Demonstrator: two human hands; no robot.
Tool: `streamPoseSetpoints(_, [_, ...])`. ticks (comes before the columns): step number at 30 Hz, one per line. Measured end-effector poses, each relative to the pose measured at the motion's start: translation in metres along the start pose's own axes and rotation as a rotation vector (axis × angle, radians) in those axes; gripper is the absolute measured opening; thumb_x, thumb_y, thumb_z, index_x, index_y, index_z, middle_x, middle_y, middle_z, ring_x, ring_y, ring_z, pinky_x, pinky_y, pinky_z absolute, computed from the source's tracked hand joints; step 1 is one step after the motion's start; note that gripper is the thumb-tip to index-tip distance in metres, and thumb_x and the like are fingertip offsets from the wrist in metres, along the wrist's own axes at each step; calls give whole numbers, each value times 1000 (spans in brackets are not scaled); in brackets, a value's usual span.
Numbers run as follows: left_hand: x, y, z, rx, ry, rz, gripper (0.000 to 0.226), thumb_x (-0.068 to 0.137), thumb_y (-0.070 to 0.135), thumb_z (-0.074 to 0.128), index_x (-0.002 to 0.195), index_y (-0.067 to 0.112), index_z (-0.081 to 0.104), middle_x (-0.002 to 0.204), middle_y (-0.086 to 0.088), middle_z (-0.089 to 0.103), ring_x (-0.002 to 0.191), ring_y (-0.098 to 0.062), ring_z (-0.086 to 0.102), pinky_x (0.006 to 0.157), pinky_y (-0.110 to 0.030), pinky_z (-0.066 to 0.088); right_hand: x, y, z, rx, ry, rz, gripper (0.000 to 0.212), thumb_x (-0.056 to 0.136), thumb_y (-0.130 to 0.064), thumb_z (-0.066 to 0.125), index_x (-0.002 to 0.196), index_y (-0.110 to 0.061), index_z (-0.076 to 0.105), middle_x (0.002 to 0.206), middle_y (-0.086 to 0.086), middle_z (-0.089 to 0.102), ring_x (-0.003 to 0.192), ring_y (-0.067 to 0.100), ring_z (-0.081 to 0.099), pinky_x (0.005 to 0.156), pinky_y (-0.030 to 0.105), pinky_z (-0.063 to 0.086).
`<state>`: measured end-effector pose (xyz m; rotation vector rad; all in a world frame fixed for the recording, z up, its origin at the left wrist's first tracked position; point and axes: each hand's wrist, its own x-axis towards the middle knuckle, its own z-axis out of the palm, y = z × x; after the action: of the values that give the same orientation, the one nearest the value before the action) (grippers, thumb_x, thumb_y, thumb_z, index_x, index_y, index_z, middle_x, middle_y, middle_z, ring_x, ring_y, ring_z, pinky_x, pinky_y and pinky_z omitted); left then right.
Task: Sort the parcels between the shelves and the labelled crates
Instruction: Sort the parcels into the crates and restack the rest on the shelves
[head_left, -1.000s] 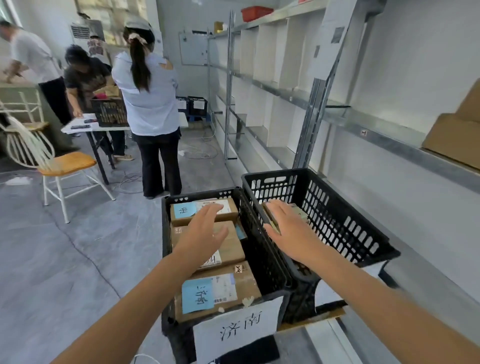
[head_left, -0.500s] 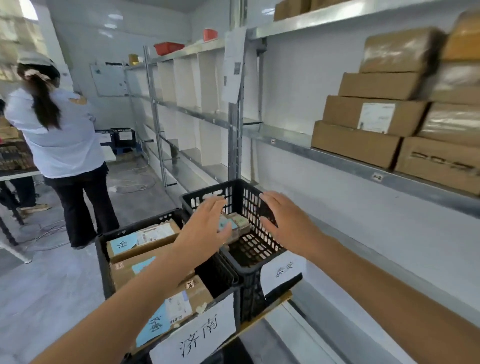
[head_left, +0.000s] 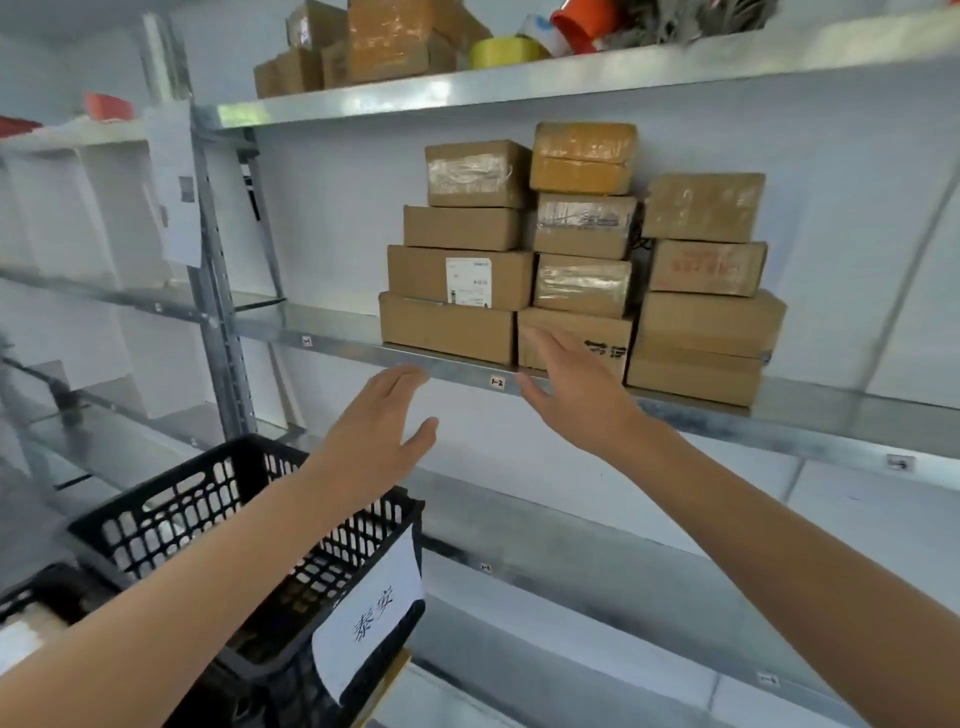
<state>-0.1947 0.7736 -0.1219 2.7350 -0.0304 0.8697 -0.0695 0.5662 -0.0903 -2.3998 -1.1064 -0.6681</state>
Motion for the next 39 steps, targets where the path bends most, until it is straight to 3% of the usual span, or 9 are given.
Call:
streamPoseSetpoints(7, [88,54,24,-149,-30,154,50,101,32,52,147,20,38,150,4,38,135,-6,33,103,-17,25,25,74,-80,-61,156,99,52,102,-30,48,150,-14,32,146,7,45,121,18,50,98,35,44])
streamPoseSetpoints(11, [141,83,30,-188,-3,206,50,100,32,53,147,21,39,149,6,41,125,-1,37,101,-18,27,47,118,-120,-5,289,181,54,102,-28,49,152,-16,32,148,8,43,124,28,53,104,44,46])
streamPoseSetpoints(14, [181,108,36,-230,-6,216,51,101,34,52,148,21,37,149,3,41,133,-10,39,104,-24,32,58,154,-139,65,483,227,48,102,-25,49,147,-12,41,144,7,45,121,15,50,100,16,36])
streamPoseSetpoints(16, [206,126,40,-251,3,206,54,100,37,51,150,24,33,155,3,37,140,-13,36,105,-26,28,61,177,-145,94,529,284,53,103,-29,48,151,-10,36,150,7,40,128,13,45,100,9,25])
streamPoseSetpoints(21, [267,167,59,-392,45,85,58,100,35,54,151,19,32,156,1,36,142,-17,36,110,-30,29,68,223,-149,122,362,454,68,103,-39,46,158,-10,17,162,9,24,147,23,28,112,27,23])
streamPoseSetpoints(27, [301,187,79,-509,175,13,50,98,24,55,145,14,41,143,-3,42,123,-16,48,95,-24,37,82,240,-151,191,235,454,65,104,-42,40,158,-11,20,163,7,26,148,22,28,120,41,26])
streamPoseSetpoints(31, [309,192,83,-518,183,16,49,97,23,56,143,12,44,137,-2,41,112,-15,53,90,-25,40,86,241,-148,227,223,378,49,107,-34,36,151,-15,36,152,5,44,138,23,44,108,32,38])
streamPoseSetpoints(35, [315,196,79,-658,137,-78,55,96,21,56,148,12,40,136,-2,43,98,-8,52,83,-22,41,86,241,-145,264,232,349,41,107,-33,36,145,-21,44,142,0,54,130,20,50,96,24,37])
streamPoseSetpoints(39, [307,202,70,-787,138,-74,50,96,14,57,144,18,46,135,-2,50,109,-9,51,87,-20,42,83,238,-147,335,275,359,30,106,-33,39,131,-26,52,116,-10,58,117,15,55,80,18,38])
